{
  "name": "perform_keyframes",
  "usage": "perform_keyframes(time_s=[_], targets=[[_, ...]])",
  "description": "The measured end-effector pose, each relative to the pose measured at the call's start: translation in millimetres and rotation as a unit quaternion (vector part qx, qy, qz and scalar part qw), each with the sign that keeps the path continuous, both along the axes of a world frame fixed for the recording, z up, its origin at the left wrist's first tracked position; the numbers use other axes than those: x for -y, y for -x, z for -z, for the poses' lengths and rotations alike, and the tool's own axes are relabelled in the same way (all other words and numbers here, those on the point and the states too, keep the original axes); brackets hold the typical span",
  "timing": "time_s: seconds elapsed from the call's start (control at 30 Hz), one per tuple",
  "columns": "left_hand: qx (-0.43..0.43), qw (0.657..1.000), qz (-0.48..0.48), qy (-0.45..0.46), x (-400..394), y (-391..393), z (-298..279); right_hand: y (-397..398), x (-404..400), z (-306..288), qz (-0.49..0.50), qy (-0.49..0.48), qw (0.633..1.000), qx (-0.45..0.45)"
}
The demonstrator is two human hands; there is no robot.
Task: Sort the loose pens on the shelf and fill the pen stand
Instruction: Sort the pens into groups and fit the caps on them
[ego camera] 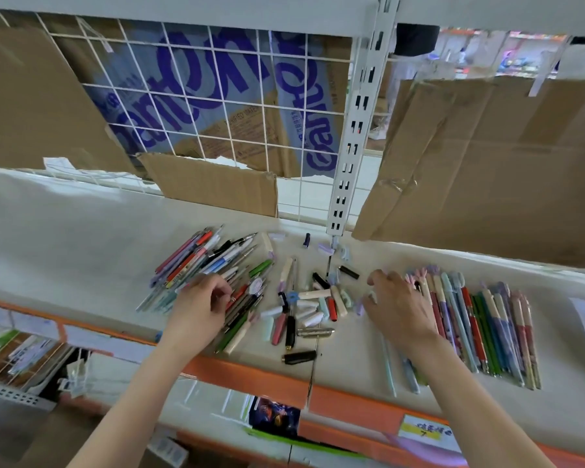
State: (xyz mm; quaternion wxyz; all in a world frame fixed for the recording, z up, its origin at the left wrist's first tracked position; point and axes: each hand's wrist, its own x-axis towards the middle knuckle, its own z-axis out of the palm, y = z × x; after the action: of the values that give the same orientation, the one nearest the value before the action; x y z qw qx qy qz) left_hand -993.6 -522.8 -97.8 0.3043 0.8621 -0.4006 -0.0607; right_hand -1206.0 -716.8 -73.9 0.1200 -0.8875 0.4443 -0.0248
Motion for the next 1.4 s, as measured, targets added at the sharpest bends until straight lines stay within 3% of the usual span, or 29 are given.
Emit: perform_keyframes(time_s=[0.27, 0.53, 0.8, 1.0, 1.13, 1.3, 1.37, 1.4], targets=[[0.031, 0.992, 0.067, -0.106, -5.7, 19.1, -0.1, -29.8, -14.5, 4.7, -0.085, -0.003, 0.988, 0.129], [-0.018, 0.997, 0.071, -0.034, -1.1, 13.0, 5.3, -83.0, -30.5, 11.9, -0.170, -0.056, 0.971, 0.159], [0.042, 0.995, 0.070, -0.065, -1.3, 8.1, 6.2, -90.3, -23.8, 7.1, -0.163, -0.054, 0.984, 0.052], [0.071, 0.993, 0.060, -0.070, -1.5, 17.0, -0.9, -136.0, -21.0, 9.7, -0.223, -0.047, 0.964, 0.139], [0.090, 0.988, 0.053, -0.118, -0.8, 19.9, -3.9, -168.9, -16.0, 19.0, -0.303, -0.034, 0.952, 0.038], [0.051, 0.996, 0.012, -0.074, -3.5, 14.6, 1.2, -167.8, -10.7, 20.3, -0.320, 0.012, 0.947, -0.024], [0.028, 0.999, -0.003, -0.042, -5.8, 13.2, -1.7, -158.0, -8.1, 18.4, -0.295, -0.031, 0.955, 0.021], [0.006, 1.000, -0.003, -0.017, -6.4, 13.0, -4.1, -150.5, -8.6, 14.7, -0.263, -0.101, 0.957, 0.074]])
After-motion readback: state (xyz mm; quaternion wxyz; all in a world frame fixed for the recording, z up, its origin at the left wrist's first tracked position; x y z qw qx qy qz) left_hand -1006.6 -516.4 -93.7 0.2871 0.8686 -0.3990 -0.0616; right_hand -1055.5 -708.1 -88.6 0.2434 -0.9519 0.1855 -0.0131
